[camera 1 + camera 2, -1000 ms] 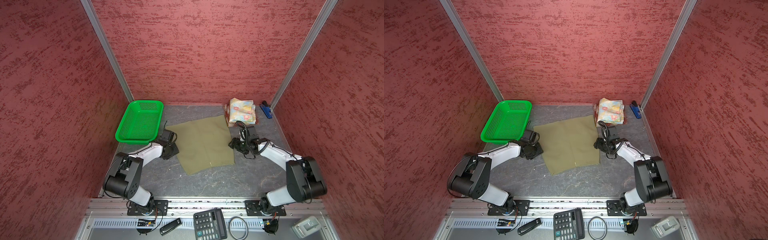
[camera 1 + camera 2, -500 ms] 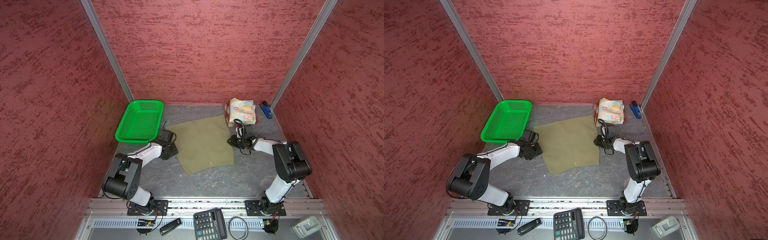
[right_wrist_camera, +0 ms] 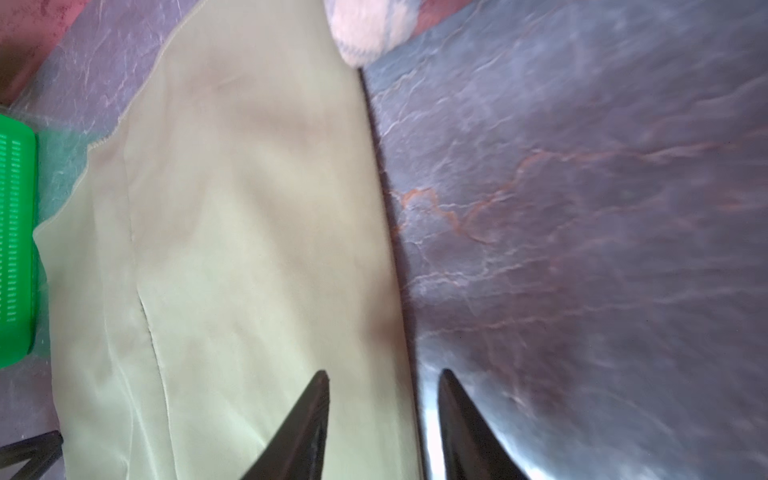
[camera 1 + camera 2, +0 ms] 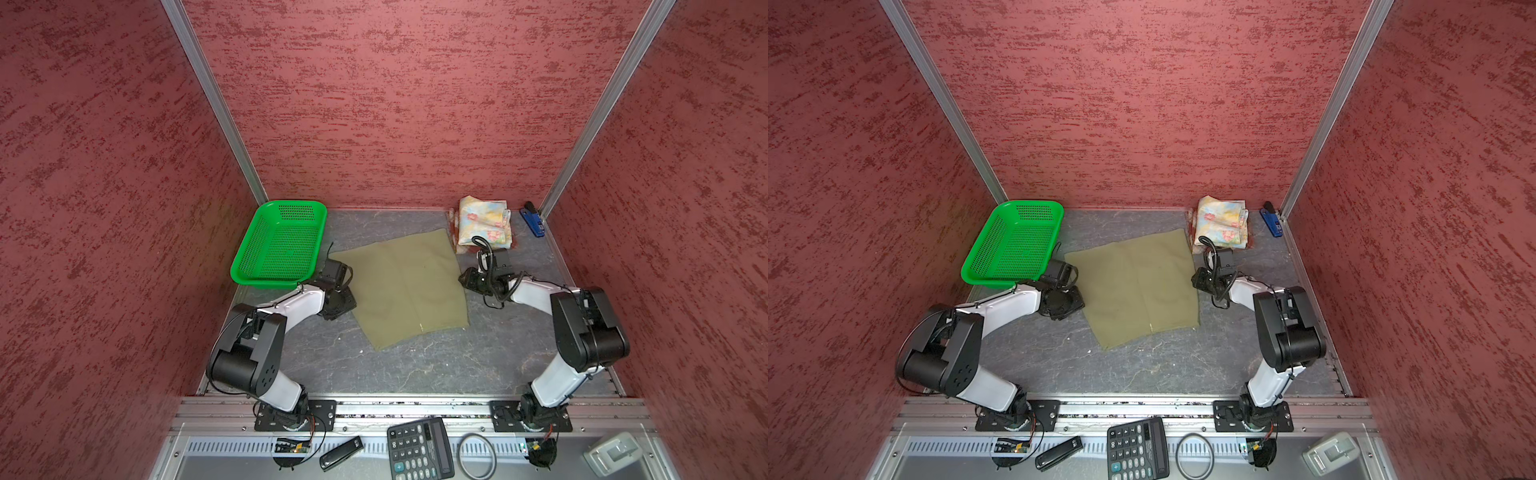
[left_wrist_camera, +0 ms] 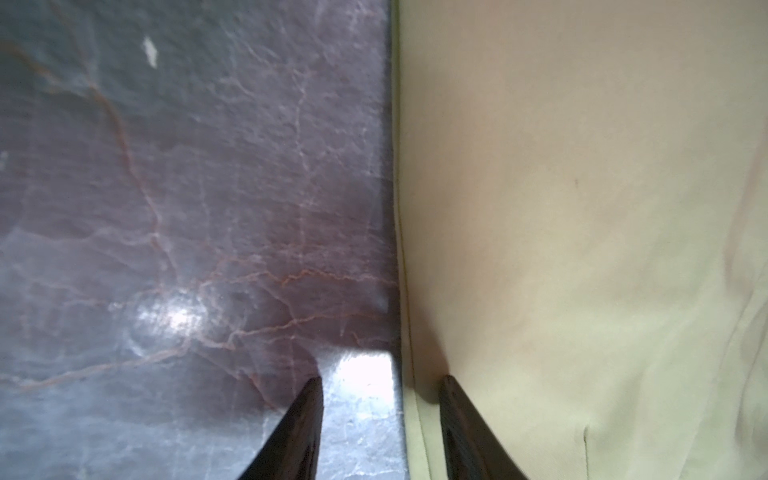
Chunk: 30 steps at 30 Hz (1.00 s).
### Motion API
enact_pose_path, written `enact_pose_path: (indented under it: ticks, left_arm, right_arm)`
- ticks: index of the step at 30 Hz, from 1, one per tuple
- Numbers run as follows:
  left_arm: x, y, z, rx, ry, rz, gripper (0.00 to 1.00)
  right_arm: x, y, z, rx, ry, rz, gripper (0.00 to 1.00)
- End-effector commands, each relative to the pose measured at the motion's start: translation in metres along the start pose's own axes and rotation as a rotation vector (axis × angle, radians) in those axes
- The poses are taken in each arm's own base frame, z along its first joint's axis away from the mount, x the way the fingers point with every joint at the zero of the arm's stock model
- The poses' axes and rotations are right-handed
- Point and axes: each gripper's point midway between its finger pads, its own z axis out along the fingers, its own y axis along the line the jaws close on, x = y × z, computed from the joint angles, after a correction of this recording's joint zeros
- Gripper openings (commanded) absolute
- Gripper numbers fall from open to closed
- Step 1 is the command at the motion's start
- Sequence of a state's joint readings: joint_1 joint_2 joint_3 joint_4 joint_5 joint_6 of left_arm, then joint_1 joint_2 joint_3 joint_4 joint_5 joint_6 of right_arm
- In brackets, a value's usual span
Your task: Fold and stack the skirts
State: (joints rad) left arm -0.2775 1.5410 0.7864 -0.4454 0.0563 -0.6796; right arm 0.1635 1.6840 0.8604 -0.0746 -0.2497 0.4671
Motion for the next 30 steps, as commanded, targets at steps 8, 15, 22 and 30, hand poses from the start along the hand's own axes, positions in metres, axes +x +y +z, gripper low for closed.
enact_pose_path:
  ticks: [8, 15, 22, 30]
  left_arm:
    - [-0.005, -0.002, 0.000, -0.009, -0.011, 0.015, 0.47]
    - [0.002, -0.009, 0.006, -0.004, -0.002, 0.031, 0.47]
    - [0.009, -0.012, 0.012, -0.005, 0.007, 0.037, 0.47]
    - [0.010, -0.004, 0.025, -0.041, 0.019, 0.042, 0.46]
  right_arm:
    - [0.078, -0.028, -0.034, 0.076, 0.155, 0.151, 0.52]
    - [0.114, -0.025, -0.039, 0.004, 0.198, 0.217, 0.54]
    - [0.135, -0.020, -0.024, -0.003, 0.234, 0.200, 0.37]
    - [0.107, -0.016, -0.025, 0.017, 0.137, 0.106, 0.00]
